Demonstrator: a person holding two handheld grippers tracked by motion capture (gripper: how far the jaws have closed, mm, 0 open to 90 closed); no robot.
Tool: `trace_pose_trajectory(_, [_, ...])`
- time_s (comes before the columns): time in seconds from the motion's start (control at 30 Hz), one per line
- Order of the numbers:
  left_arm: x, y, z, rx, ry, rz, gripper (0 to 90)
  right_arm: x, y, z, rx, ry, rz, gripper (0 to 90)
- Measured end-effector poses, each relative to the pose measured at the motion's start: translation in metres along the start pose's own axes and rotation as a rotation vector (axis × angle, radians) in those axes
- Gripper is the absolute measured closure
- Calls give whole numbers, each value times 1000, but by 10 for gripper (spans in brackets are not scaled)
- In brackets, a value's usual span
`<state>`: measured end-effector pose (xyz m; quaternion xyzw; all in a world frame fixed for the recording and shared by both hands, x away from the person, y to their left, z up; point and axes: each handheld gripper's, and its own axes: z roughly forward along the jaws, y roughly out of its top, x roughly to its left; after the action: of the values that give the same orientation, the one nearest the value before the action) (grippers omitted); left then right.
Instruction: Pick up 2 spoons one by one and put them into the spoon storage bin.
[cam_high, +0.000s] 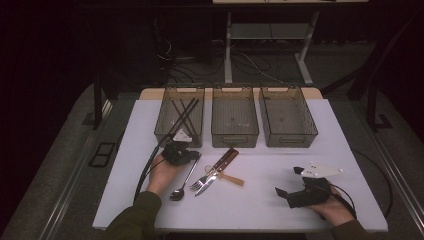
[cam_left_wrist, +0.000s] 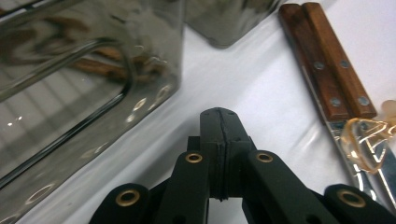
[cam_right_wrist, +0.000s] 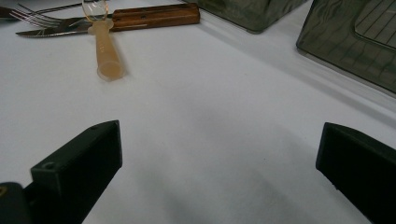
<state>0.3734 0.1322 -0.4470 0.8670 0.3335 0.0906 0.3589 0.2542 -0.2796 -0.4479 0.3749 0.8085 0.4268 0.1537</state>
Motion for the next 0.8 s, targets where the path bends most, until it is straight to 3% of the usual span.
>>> trace_pose_trajectory(0.47, [-18, 7, 8, 18, -84, 69, 899, 0, 0, 0, 0, -1, -6, 1])
trace_pose_trajectory(0.8, [-23, 8, 10, 16, -117, 72, 898, 0, 0, 0, -1, 0, -5, 1])
